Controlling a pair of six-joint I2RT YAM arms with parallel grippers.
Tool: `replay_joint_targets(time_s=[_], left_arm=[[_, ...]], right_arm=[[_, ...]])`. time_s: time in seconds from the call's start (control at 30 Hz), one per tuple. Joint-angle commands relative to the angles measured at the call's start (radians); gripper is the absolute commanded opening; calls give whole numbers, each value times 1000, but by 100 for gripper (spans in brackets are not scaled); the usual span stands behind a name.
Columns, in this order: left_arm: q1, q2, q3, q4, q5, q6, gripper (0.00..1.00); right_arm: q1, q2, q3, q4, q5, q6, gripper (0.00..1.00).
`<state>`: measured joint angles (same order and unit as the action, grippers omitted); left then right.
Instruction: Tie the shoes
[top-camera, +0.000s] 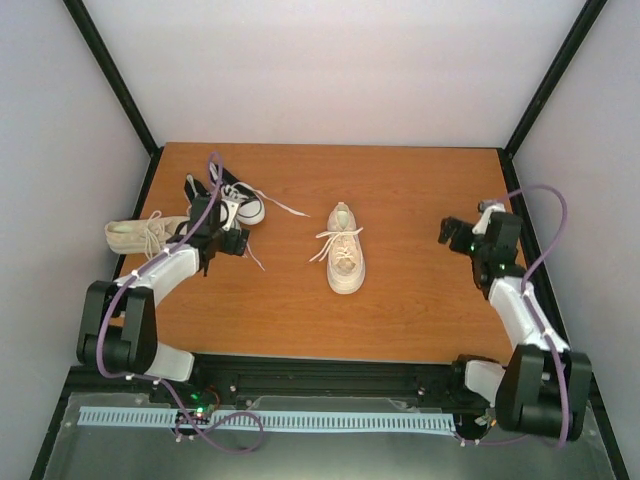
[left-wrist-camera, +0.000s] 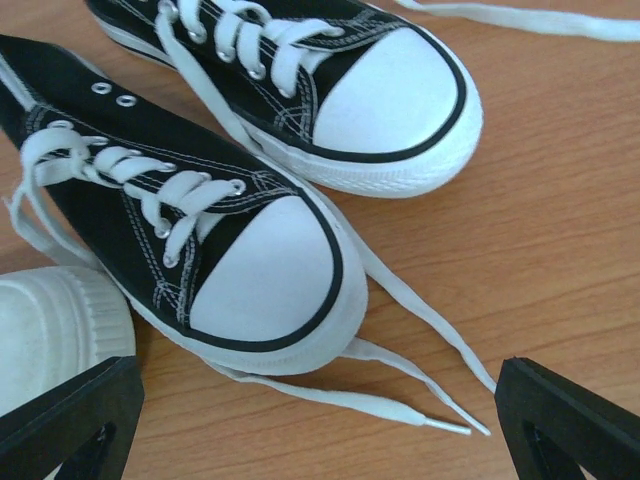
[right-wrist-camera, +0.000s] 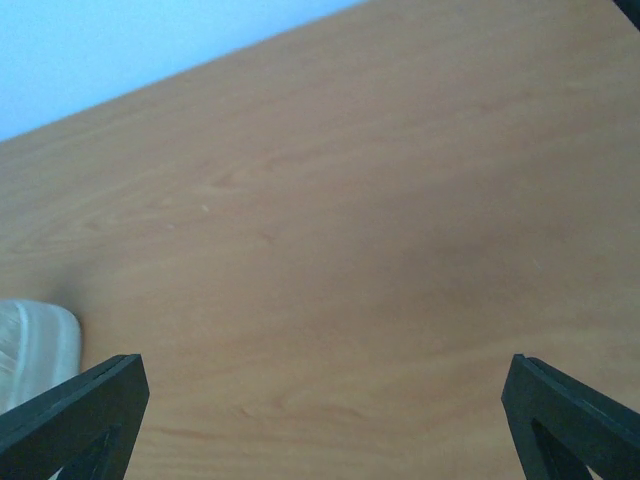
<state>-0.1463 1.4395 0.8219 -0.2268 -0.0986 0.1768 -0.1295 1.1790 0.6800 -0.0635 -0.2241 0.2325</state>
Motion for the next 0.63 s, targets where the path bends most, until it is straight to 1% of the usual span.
replay_joint_targets(time_s=[0.0, 0.1, 0.2, 0.4, 0.6], left_arm=[[8, -55, -70, 286, -66, -68, 100], [21, -52, -104, 328, -36, -97, 100], [27, -46, -132, 353, 11, -107, 100], [27, -22, -161, 379, 22, -107, 100], [26, -18, -162, 379, 24, -102, 100]], right_arm=[[-35, -144, -155, 107, 77, 17, 100], [-36, -212, -242, 169, 125, 29, 100], [-36, -238, -293, 193, 181, 61, 100], [-36, -234, -317, 183, 231, 82, 100], [-36, -257, -334, 191, 229, 71, 100]])
